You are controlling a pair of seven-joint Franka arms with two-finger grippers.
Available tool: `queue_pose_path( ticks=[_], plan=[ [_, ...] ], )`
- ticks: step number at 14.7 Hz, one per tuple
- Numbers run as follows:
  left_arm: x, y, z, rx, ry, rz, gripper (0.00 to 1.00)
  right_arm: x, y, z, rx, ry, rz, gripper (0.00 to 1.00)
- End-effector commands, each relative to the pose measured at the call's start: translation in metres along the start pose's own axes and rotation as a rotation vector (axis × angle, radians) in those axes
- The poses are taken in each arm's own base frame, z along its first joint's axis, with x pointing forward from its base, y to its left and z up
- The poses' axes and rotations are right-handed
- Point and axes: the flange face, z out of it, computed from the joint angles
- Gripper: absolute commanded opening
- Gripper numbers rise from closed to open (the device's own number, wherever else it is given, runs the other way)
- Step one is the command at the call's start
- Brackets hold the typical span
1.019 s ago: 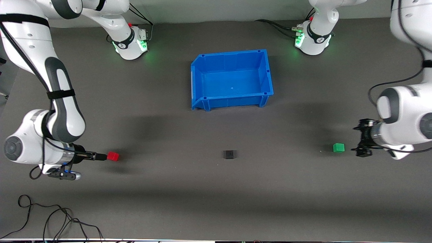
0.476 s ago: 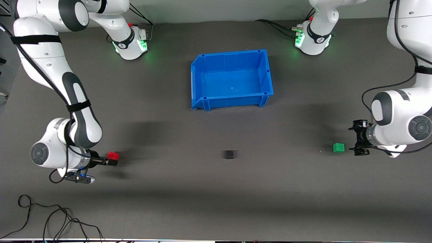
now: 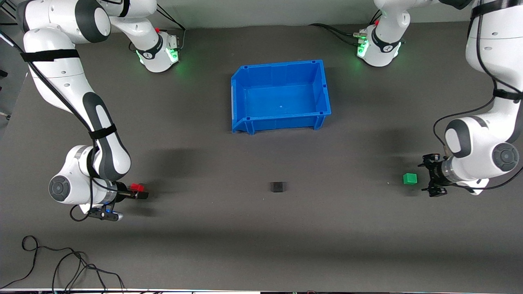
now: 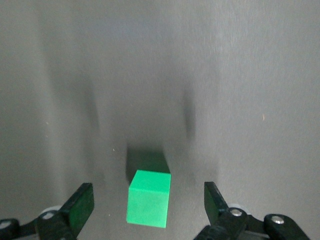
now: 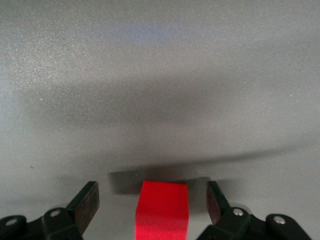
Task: Attach green and red cubes to black cube
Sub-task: 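Close the right gripper on the red cube while the left gripper grasps green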
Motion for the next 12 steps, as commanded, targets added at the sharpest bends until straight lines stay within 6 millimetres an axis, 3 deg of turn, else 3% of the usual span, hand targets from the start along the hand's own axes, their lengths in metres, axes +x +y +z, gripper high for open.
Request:
queue_pose_path(
  ticks=[1, 3, 5, 8, 10, 11, 12],
  plan=[
    [-0.012, 0.012, 0.014, 0.01, 0.004, 0.027, 0.98, -0.001, -0.003, -0.001, 0.003, 0.011, 0.015, 0.73],
    [-0.012, 0.012, 0.017, 0.017, 0.008, 0.043, 0.97, -0.001, -0.002, -0.001, 0.003, 0.011, 0.015, 0.46],
    [-0.01, 0.011, 0.017, 0.025, 0.016, 0.08, 0.96, 0.0, -0.002, -0.003, 0.004, 0.014, 0.018, 0.29],
    [-0.01, 0.01, 0.025, 0.033, 0.016, 0.081, 0.92, 0.0, -0.003, -0.005, 0.009, 0.015, 0.032, 0.14],
    [-0.009, 0.01, 0.03, 0.033, 0.017, 0.081, 0.88, 0.001, -0.007, -0.012, 0.033, 0.02, 0.207, 0.04],
    [-0.009, 0.009, 0.032, 0.038, 0.019, 0.086, 0.82, 0.0, -0.018, -0.014, 0.052, 0.017, 0.317, 0.01],
    [-0.009, 0.009, 0.035, 0.043, 0.026, 0.094, 0.77, -0.003, -0.043, -0.015, 0.053, 0.016, 0.394, 0.0]
  ],
)
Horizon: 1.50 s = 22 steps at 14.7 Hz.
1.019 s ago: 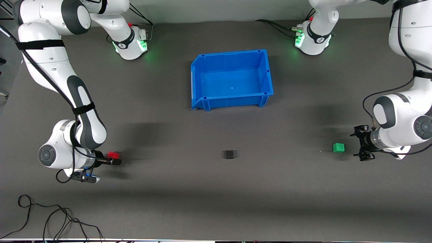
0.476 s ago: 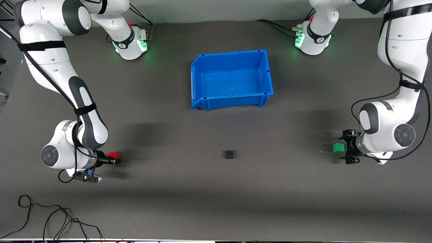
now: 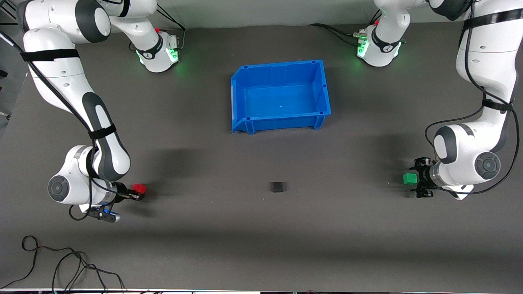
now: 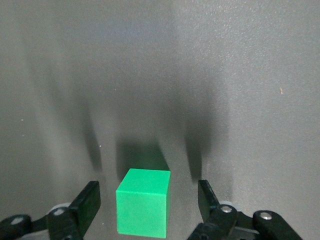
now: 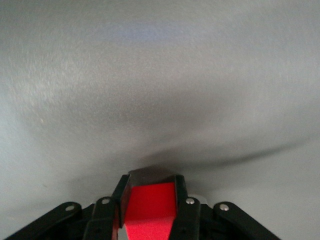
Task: Attach green and red cubes to black cube
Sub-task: 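Close the right gripper on the red cube while the left gripper grasps green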
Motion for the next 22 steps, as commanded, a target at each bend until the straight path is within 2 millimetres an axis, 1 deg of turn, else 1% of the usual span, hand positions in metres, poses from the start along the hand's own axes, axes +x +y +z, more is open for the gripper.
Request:
queue_pose_path(
  ticks=[1, 2, 3, 4, 5, 6, 7, 9, 11, 12, 13, 15, 16, 17, 18, 20, 22],
  plan=[
    [0.001, 0.003, 0.005, 0.006, 0.021, 0.026, 0.72, -0.021, -0.061, -0.014, 0.03, 0.02, 0.232, 0.0],
    [0.003, 0.003, 0.004, 0.004, 0.021, 0.022, 0.66, -0.031, -0.093, -0.015, 0.036, 0.031, 0.308, 0.0],
    [0.005, 0.003, 0.003, 0.004, 0.02, 0.019, 0.62, -0.036, -0.115, -0.015, 0.042, 0.037, 0.403, 0.0],
    [0.006, 0.003, 0.002, 0.004, 0.02, 0.017, 0.52, -0.041, -0.133, -0.005, 0.04, 0.035, 0.498, 0.0],
    [0.003, 0.003, 0.002, 0.004, 0.02, 0.022, 0.44, -0.046, -0.15, -0.004, 0.048, 0.037, 0.566, 0.0],
    [0.001, 0.006, 0.0, -0.001, 0.023, 0.023, 0.33, -0.055, -0.165, 0.004, 0.057, 0.015, 0.626, 0.0],
    [-0.001, 0.008, -0.001, 0.002, 0.026, 0.031, 0.24, -0.058, -0.177, 0.001, 0.105, -0.024, 0.697, 0.0],
    [-0.007, 0.013, -0.009, -0.003, 0.045, 0.043, 0.0, -0.064, -0.192, -0.002, 0.2, -0.13, 0.821, 0.0],
    [-0.014, 0.019, -0.026, 0.018, 0.04, 0.041, 0.0, -0.087, -0.225, -0.001, 0.252, -0.205, 0.868, 0.0],
    [-0.02, 0.024, -0.035, 0.037, 0.035, 0.031, 0.0, -0.104, -0.251, -0.001, 0.266, -0.217, 0.88, 0.0],
    [-0.028, 0.026, -0.042, 0.051, 0.033, 0.016, 0.0, -0.108, -0.265, -0.001, 0.293, -0.203, 0.926, 0.0],
    [-0.057, 0.032, -0.047, 0.04, 0.031, -0.021, 0.0, -0.128, -0.296, 0.008, 0.311, -0.186, 0.977, 0.0],
    [-0.076, 0.035, -0.048, 0.025, 0.03, -0.04, 0.0, -0.136, -0.308, 0.012, 0.311, -0.188, 0.979, 0.0],
    [-0.101, 0.042, -0.053, 0.006, 0.019, -0.058, 0.0, -0.144, -0.316, 0.016, 0.305, -0.191, 0.99, 0.0],
    [-0.12, 0.05, -0.057, -0.012, -0.001, -0.088, 0.0, -0.147, -0.321, 0.017, 0.311, -0.187, 0.999, 0.0],
    [-0.167, 0.06, -0.054, -0.023, -0.023, -0.068, 0.0, -0.162, -0.335, 0.027, 0.299, -0.175, 0.983, 0.0],
    [-0.232, 0.061, -0.039, -0.02, -0.032, 0.005, 0.0, -0.169, -0.34, 0.029, 0.277, -0.138, 0.971, 0.0]
  ],
)
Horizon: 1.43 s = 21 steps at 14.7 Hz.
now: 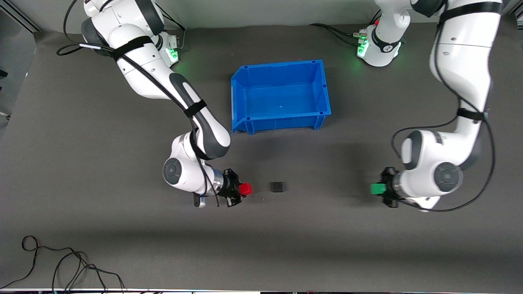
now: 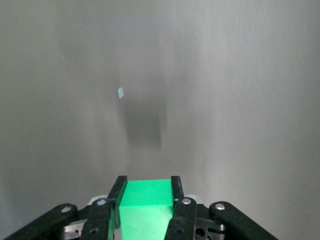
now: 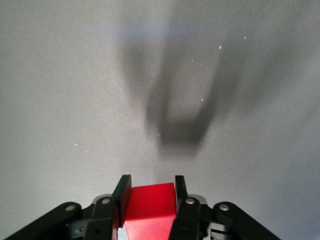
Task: Attach green and red cubes to black cube
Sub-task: 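Carry the red cube and green cube toward the black cube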
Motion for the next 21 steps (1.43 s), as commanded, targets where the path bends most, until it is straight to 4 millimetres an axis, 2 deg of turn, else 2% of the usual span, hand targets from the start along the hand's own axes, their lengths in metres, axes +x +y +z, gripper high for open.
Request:
queue_pose_path(
  ticks=[1, 2, 3, 5, 7, 9, 10, 11, 14, 16, 19, 21],
  plan=[
    [-0.065, 0.013, 0.019, -0.002, -0.033, -0.006, 0.0, -0.012, -0.002, 0.006, 0.013, 0.053, 0.032, 0.0],
    [-0.079, 0.013, 0.019, -0.002, -0.061, -0.047, 0.0, -0.026, 0.004, 0.014, 0.008, 0.091, 0.026, 0.0],
    [-0.102, 0.007, 0.024, 0.013, -0.09, -0.061, 0.0, -0.032, 0.003, 0.012, 0.022, 0.132, 0.027, 0.0],
    [-0.149, 0.001, 0.036, -0.015, -0.136, -0.103, 0.0, -0.033, 0.002, 0.01, 0.042, 0.188, 0.061, 0.0],
    [-0.178, -0.002, 0.049, -0.075, -0.153, -0.159, 0.0, -0.05, 0.01, 0.019, 0.045, 0.219, 0.074, 0.0],
    [-0.211, -0.011, 0.064, -0.108, -0.165, -0.145, 0.0, -0.047, 0.012, 0.026, 0.05, 0.232, 0.11, 0.0],
    [-0.221, -0.013, 0.069, -0.124, -0.169, -0.15, 0.0, -0.047, 0.01, 0.028, 0.073, 0.225, 0.116, 0.0],
    [-0.237, -0.015, 0.067, -0.145, -0.179, -0.145, 0.0, -0.047, 0.009, 0.032, 0.09, 0.219, 0.126, 0.0],
    [-0.244, -0.015, 0.065, -0.14, -0.178, -0.143, 0.0, -0.055, 0.004, 0.038, 0.109, 0.208, 0.152, 0.0],
    [-0.245, -0.015, 0.078, -0.137, -0.175, -0.181, 0.0, -0.071, 0.006, 0.046, 0.118, 0.2, 0.158, 0.0],
    [-0.245, -0.015, 0.083, -0.136, -0.168, -0.2, 0.0, -0.086, 0.013, 0.057, 0.113, 0.198, 0.144, 0.0],
    [-0.249, -0.018, 0.088, -0.124, -0.16, -0.192, 0.0, -0.089, 0.016, 0.062, 0.11, 0.201, 0.136, 0.0]
  ],
)
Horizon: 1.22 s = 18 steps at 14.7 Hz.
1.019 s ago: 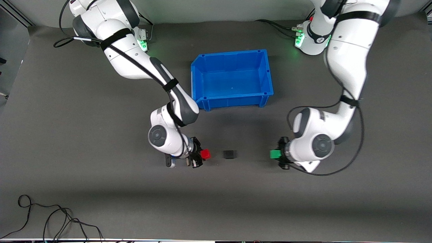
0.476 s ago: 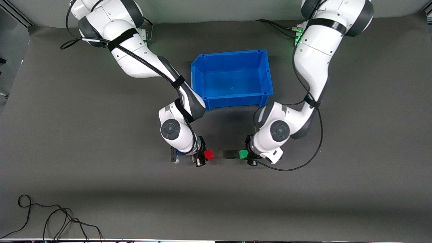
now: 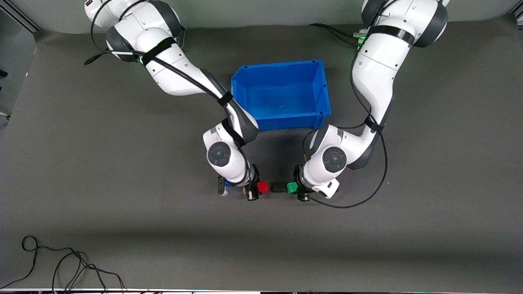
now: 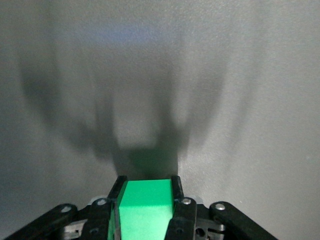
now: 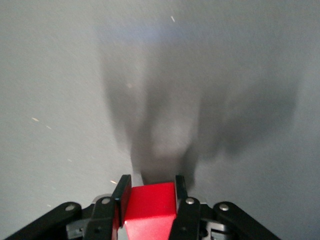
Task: Attach green and red cubes to black cube
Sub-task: 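Carry the red cube and green cube toward the black cube, then press the red and green cubes against the black cube's sides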
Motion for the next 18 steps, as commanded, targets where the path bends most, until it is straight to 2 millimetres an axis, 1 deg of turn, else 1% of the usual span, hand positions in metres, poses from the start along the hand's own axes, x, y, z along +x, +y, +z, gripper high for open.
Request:
queue_pose_path(
  ticks=[1, 8, 9, 10, 12, 14, 16, 18],
  plan=[
    [-0.01, 0.001, 0.003, -0.013, 0.009, -0.012, 0.0, -0.013, 0.001, 0.004, 0.03, 0.015, -0.002, 0.0],
    [-0.016, -0.003, 0.003, -0.012, 0.01, 0.0, 0.0, -0.028, 0.012, 0.005, 0.039, 0.032, -0.004, 0.0],
    [-0.016, -0.003, 0.003, -0.017, 0.014, 0.007, 0.01, -0.03, 0.013, 0.006, 0.043, 0.04, -0.005, 0.0],
    [-0.016, -0.003, 0.003, -0.021, 0.025, 0.021, 0.06, -0.031, 0.014, 0.006, 0.045, 0.043, -0.004, 0.0],
    [-0.016, -0.003, 0.002, -0.023, 0.034, 0.032, 0.08, -0.032, 0.013, 0.004, 0.049, 0.04, -0.003, 0.0],
    [-0.017, -0.004, 0.0, -0.023, 0.033, 0.033, 0.07, -0.032, 0.012, 0.003, 0.05, 0.039, -0.003, 0.0],
    [-0.017, -0.004, 0.0, -0.022, 0.034, 0.034, 0.07, -0.041, 0.014, -0.002, 0.059, 0.029, -0.004, 0.0],
    [-0.018, -0.005, 0.0, -0.025, 0.043, 0.048, 0.07, -0.043, 0.014, -0.003, 0.062, 0.028, 0.007, 0.0]
  ],
)
